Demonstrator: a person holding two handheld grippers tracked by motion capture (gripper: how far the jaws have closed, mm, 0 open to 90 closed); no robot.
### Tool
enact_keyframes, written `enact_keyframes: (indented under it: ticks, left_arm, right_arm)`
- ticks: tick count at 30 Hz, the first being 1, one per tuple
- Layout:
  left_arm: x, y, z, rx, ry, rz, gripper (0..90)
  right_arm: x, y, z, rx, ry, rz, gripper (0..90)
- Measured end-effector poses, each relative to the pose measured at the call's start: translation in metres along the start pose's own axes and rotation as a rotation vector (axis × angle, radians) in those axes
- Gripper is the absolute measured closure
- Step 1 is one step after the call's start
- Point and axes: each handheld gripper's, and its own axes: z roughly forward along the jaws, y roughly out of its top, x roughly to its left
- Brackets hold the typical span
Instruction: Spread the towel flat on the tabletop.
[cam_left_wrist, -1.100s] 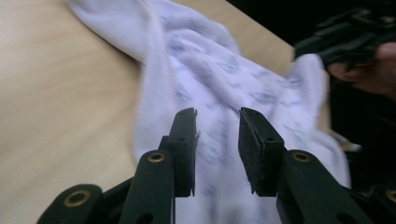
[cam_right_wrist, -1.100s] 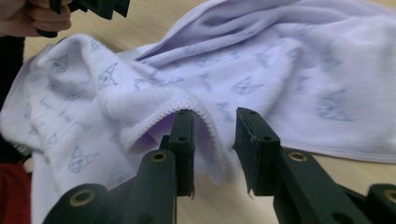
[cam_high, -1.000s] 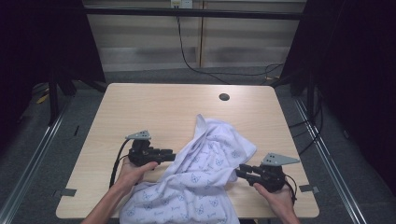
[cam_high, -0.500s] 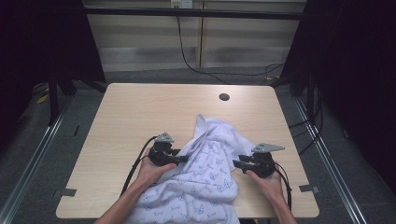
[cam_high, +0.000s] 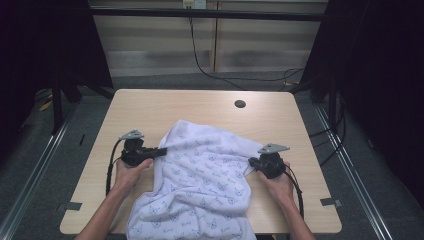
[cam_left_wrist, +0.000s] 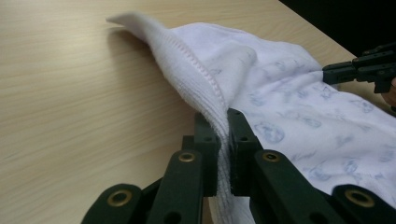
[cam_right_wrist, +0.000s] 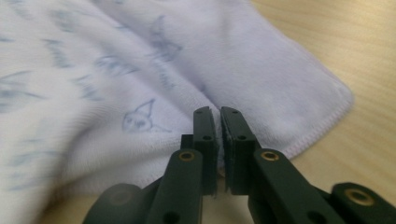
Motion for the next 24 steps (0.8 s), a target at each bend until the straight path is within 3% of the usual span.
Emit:
enact_keyframes:
  ticks: [2, 4, 5, 7, 10, 11, 13, 14, 16, 17, 19, 20, 22, 24]
  left_arm:
    - [0.006, -0.001, -0.006, -0.008, -0.001, -0.003, 84.9]
    - [0.011, 0.001, -0.009, -0.040, -0.016, -0.033, 84.8]
    - [0.013, 0.003, -0.010, -0.046, -0.014, -0.029, 84.7]
    - [0.014, 0.006, -0.009, -0.039, 0.000, -0.029, 83.9]
    - [0.023, 0.024, -0.011, -0.088, 0.042, -0.029, 82.9]
    - [0.023, 0.024, -0.011, -0.088, 0.042, -0.029, 82.2]
    - [0.028, 0.034, -0.014, -0.108, 0.086, -0.035, 78.7]
    - [0.035, 0.040, -0.020, -0.113, 0.138, -0.057, 72.5]
    - [0.041, 0.040, -0.028, -0.123, 0.148, -0.073, 63.9]
    - [0.043, 0.038, -0.033, -0.131, 0.179, -0.074, 63.5]
    - [0.044, 0.036, -0.036, -0.129, 0.197, -0.079, 60.2]
    - [0.047, 0.031, -0.040, -0.126, 0.177, -0.093, 60.4]
    - [0.040, 0.017, -0.041, -0.100, 0.116, -0.055, 64.1]
    - [0.027, 0.008, -0.036, -0.051, 0.070, 0.011, 67.2]
  right_arm:
    - [-0.005, 0.008, 0.002, -0.002, -0.001, 0.008, 87.5]
    - [-0.012, 0.020, 0.000, -0.053, 0.014, 0.046, 87.7]
    - [-0.016, 0.029, -0.003, -0.074, 0.019, 0.058, 87.7]
    - [-0.020, 0.049, -0.007, -0.104, 0.001, 0.040, 87.7]
    - [-0.026, 0.079, -0.010, -0.151, -0.017, 0.043, 87.4]
    - [-0.026, 0.079, -0.010, -0.151, -0.017, 0.043, 87.4]
    - [-0.029, 0.095, -0.010, -0.186, -0.024, 0.055, 86.4]
    - [-0.032, 0.106, -0.007, -0.205, -0.047, 0.079, 78.0]
    - [-0.032, 0.109, -0.005, -0.207, -0.027, 0.101, 72.0]
    - [-0.029, 0.107, -0.004, -0.204, -0.023, 0.097, 68.6]
    - [-0.023, 0.102, -0.005, -0.200, -0.003, 0.080, 66.7]
    - [-0.018, 0.095, -0.008, -0.205, 0.030, 0.074, 66.6]
    - [-0.008, 0.083, -0.015, -0.189, 0.068, 0.044, 68.0]
    - [0.005, 0.067, -0.024, -0.193, 0.144, 0.043, 72.3]
